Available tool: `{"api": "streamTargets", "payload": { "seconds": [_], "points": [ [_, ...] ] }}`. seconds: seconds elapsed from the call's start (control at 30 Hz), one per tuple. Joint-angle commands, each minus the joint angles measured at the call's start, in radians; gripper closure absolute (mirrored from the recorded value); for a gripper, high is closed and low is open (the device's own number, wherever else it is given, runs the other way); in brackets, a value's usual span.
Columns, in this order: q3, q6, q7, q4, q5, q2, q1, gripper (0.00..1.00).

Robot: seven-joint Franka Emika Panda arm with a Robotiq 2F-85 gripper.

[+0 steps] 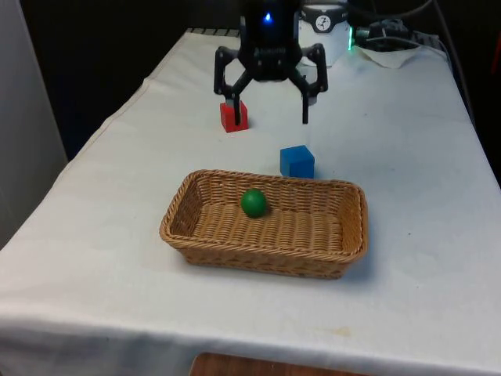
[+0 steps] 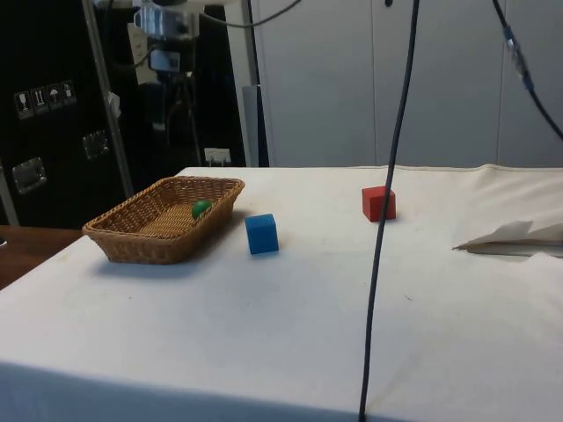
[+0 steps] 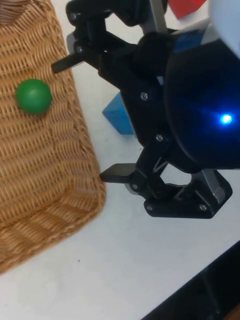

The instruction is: Place all non-red objects into the basket.

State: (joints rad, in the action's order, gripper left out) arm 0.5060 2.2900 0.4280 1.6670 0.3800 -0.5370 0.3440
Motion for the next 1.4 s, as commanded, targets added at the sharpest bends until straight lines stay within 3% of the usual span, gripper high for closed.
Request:
{"api": "streamTargets", "payload": {
  "seconds": [0.0,0.13,0.17,0.2,0.8,1.1,1.13,1.17,1.37],
  "points": [
    [0.007,-0.007,-0.006,0.007,-0.019,0.015,0.011,0.00],
    [0.003,-0.023,-0.001,0.007,-0.044,0.040,0.016,0.00],
    [-0.001,-0.023,0.002,0.000,-0.035,0.032,0.008,0.00],
    [0.002,-0.027,0.001,0.007,-0.048,0.044,0.017,0.00],
    [-0.021,-0.035,0.098,0.001,-0.047,0.046,0.013,0.00],
    [-0.032,0.022,0.137,0.109,-0.048,0.085,0.020,0.00],
    [-0.034,-0.003,0.133,0.081,-0.047,0.070,0.013,0.00],
    [-0.033,0.030,0.138,0.122,-0.049,0.090,0.021,0.00],
    [-0.042,0.078,0.151,0.201,-0.051,0.120,0.022,0.00]
  ]
}}
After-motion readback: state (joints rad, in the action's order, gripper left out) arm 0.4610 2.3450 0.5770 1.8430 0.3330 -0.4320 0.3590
